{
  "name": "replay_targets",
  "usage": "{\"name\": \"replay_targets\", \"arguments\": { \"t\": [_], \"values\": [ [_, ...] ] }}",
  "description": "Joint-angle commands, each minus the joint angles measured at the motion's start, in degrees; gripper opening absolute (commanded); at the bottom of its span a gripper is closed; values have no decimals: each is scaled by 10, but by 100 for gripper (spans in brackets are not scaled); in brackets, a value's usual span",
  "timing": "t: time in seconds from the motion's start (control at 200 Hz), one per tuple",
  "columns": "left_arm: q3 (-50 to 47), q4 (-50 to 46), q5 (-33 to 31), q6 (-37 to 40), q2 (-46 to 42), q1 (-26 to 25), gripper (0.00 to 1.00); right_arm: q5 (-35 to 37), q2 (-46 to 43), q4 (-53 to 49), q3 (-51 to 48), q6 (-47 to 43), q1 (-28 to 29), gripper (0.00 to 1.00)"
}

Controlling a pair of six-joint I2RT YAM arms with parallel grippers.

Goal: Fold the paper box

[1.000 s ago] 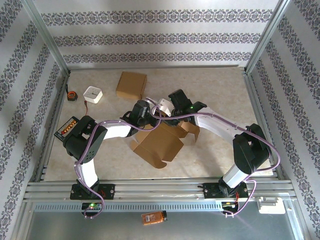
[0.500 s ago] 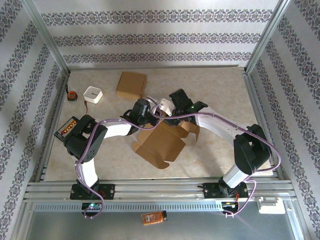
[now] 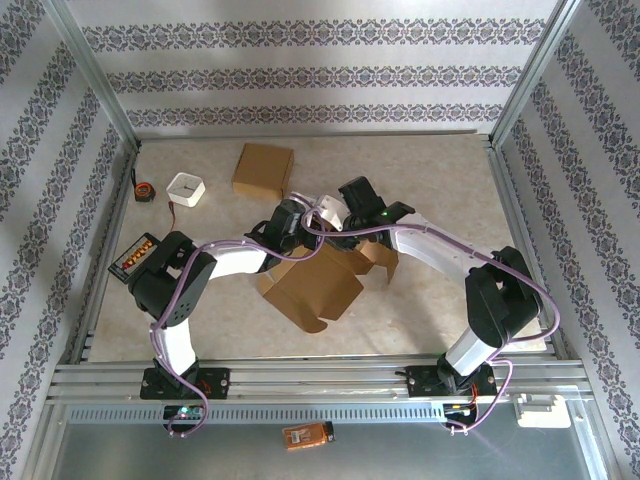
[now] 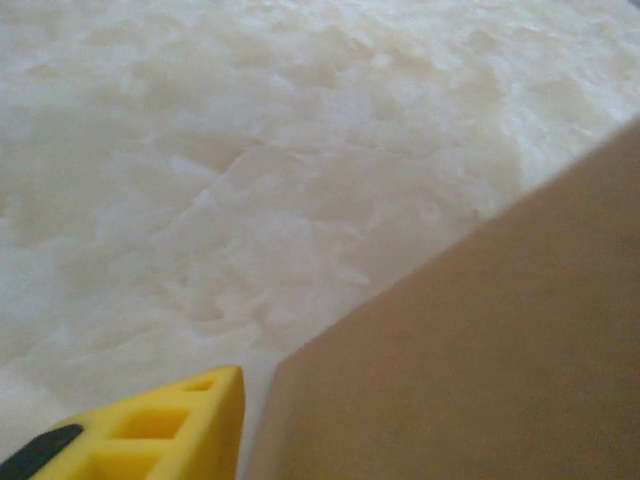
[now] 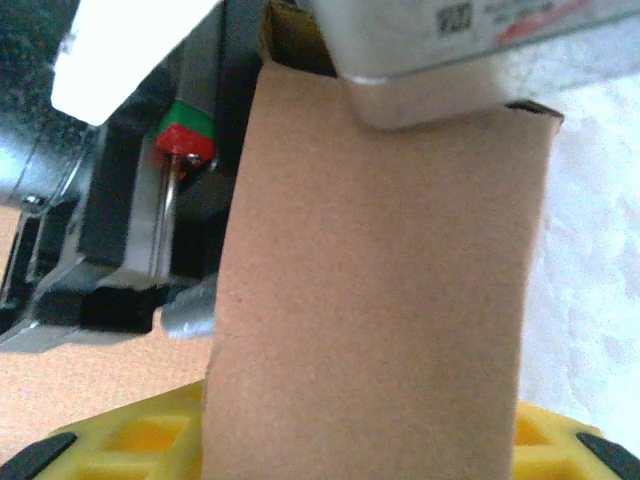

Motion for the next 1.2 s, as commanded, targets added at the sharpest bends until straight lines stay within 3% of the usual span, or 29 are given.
{"name": "replay_targets", "arguments": {
  "t": [0.0,0.12,0.225,0.4,0.51,0.565,0.745,1.199],
  "values": [
    [8,53,56,-8,-49,11,45,-127,-2,-69,-3,-31,26,45],
    [-28,42,77,-4,-98,12,48,-143,-4,-68,3,-24,18,45],
    [-34,0,57,23,-129,12,52,-166,-5,-68,9,-21,11,45],
    [2,-75,52,82,-120,25,51,-184,-5,-75,15,-20,10,45],
    [8,-69,127,87,-118,40,53,-190,-5,-84,15,-24,9,45],
    [0,-48,175,81,-124,45,60,-191,-3,-86,15,-25,8,45],
    [-36,-1,218,67,-143,49,82,-193,4,-87,20,-18,3,45],
    [-128,-3,291,104,-241,47,91,-185,16,-90,33,-6,-9,45]
  ]
}}
